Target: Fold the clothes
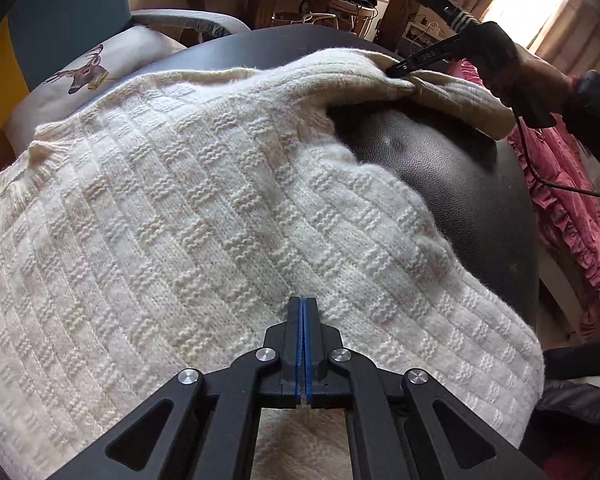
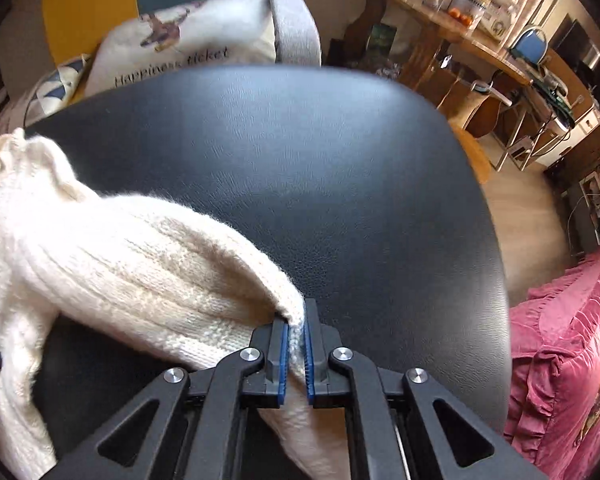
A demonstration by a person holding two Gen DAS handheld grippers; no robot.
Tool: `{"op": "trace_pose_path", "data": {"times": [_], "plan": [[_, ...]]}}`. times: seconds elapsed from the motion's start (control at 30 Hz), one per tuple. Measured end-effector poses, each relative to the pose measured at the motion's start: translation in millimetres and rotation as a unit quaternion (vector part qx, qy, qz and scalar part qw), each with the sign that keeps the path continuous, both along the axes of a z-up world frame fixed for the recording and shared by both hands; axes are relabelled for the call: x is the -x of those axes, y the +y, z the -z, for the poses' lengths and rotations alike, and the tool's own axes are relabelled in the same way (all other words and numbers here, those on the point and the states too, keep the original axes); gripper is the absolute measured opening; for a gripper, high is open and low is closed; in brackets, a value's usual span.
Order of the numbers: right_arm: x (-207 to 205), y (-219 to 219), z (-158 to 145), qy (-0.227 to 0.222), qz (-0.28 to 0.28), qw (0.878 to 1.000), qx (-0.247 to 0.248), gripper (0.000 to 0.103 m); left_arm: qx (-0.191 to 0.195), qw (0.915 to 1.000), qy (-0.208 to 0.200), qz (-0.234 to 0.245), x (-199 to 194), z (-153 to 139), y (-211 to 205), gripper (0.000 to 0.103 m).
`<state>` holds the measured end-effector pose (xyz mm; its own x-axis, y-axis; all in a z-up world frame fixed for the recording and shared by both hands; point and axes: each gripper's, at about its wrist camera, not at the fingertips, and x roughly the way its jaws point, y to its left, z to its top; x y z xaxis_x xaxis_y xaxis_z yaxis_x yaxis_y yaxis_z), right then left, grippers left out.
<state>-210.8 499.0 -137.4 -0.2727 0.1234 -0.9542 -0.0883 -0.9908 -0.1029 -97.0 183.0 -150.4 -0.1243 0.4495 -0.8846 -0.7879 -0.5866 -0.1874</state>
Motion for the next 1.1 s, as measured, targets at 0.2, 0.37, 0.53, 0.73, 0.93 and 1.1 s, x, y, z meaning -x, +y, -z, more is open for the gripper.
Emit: {"op": "trace_pose_path", "data": {"times": [0.2,0.37,0.53,0.73,0.93,1.1], "plan": [[-21,32,-20,0.069,0.066,0.991,0.089,0.019,-0.014,0.9999,-0.001,-0.010,-5,-1,-5,0.001],[-101,80,-63,0.176,0.157,0.952,0.195,0.019,-0.073,0.9971,0.019,-0.016,-16,-31,-10,0.001],[-209,138,-45,0.224,0.276,0.898,0.260,0.022,-0.078,0.9964,0.033,0.008,-17,-46,19,0.001],[-264,174,20,0.227,0.371,0.817,0.379,0.026,-0.072,0.9974,0.002,0.005,-22,-40,39,0.001],[-275,179,58,0.286,0.468,0.711,0.440,0.025,-0.048,0.9983,-0.033,-0.007,-31,-15,46,0.001],[-247,171,49,0.299,0.467,0.734,0.391,0.021,-0.054,0.9972,-0.051,-0.013,-29,-11,43,0.001]]}}
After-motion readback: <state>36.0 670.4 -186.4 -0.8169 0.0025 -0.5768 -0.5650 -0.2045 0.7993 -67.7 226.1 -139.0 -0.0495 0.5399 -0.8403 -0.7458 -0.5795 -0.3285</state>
